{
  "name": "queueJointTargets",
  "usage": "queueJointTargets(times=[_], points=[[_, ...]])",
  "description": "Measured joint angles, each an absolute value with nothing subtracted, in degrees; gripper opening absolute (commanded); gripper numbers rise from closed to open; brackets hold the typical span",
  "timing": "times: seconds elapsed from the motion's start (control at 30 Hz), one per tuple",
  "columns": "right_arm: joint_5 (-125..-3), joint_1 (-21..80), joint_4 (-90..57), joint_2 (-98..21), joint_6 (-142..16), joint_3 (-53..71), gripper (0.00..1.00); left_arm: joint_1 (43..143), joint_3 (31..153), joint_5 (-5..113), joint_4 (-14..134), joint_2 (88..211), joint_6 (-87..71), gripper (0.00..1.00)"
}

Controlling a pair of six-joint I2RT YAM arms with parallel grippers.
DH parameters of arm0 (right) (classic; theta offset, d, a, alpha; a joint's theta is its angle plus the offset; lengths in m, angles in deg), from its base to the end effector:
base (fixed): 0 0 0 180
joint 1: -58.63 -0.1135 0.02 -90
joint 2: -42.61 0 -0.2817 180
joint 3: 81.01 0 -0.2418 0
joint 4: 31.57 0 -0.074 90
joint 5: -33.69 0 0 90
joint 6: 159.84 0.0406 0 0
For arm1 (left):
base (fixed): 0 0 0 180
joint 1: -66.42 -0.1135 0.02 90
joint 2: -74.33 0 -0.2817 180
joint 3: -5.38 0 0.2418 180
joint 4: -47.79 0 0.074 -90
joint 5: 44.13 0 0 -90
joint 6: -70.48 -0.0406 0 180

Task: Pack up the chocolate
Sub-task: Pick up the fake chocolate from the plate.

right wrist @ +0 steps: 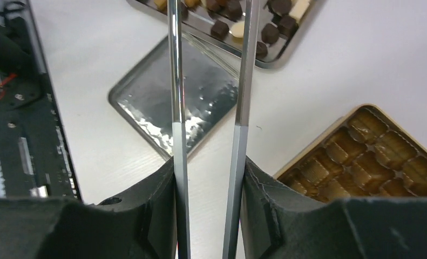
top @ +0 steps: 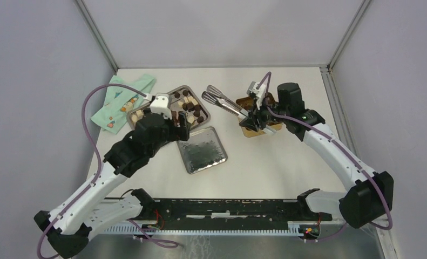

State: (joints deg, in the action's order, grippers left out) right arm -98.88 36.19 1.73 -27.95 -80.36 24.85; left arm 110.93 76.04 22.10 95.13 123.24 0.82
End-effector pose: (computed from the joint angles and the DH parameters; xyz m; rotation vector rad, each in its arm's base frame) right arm 0.2278 0.1238 0.3427 -1.0052 1.7967 0.8991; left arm 0.1254 -0.1003 0.3674 0.1574 1.9846 -0.3159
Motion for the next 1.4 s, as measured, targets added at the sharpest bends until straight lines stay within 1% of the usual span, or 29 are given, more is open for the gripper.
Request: queueJointTargets(times=[0.17, 0.27, 0.43, 0.73, 1.13, 1.4], points=[[-88.45, 31.30, 7.64, -35.40, -87.12, 18.08, 0.44, 93.23, 74.31, 29.09, 94.56, 122.04, -2.83, 0.94], [-82.90, 28.19, 10.06, -40.15, -90.11, 14.52, 0.44, 88.59, 70.00, 29.62, 93.76, 122.06, -4.36, 0.91], [-74.83, 24.08, 13.56, -48.04, -94.37, 9.42, 0.44, 88.02, 62.68, 29.34, 93.73, 121.56, -4.80, 0.88], [-65.92, 21.42, 18.08, -61.11, -98.55, 1.66, 0.44, 87.48, 62.33, 28.42, 92.14, 117.71, -4.86, 0.88], [-62.68, 19.86, 22.83, -71.58, -99.62, -9.13, 0.45, 87.39, 62.33, 29.05, 91.70, 116.68, -5.89, 0.88], [-62.83, 19.23, 24.81, -73.96, -99.69, -10.55, 0.46, 87.39, 62.33, 29.62, 91.59, 116.49, -5.91, 0.88]])
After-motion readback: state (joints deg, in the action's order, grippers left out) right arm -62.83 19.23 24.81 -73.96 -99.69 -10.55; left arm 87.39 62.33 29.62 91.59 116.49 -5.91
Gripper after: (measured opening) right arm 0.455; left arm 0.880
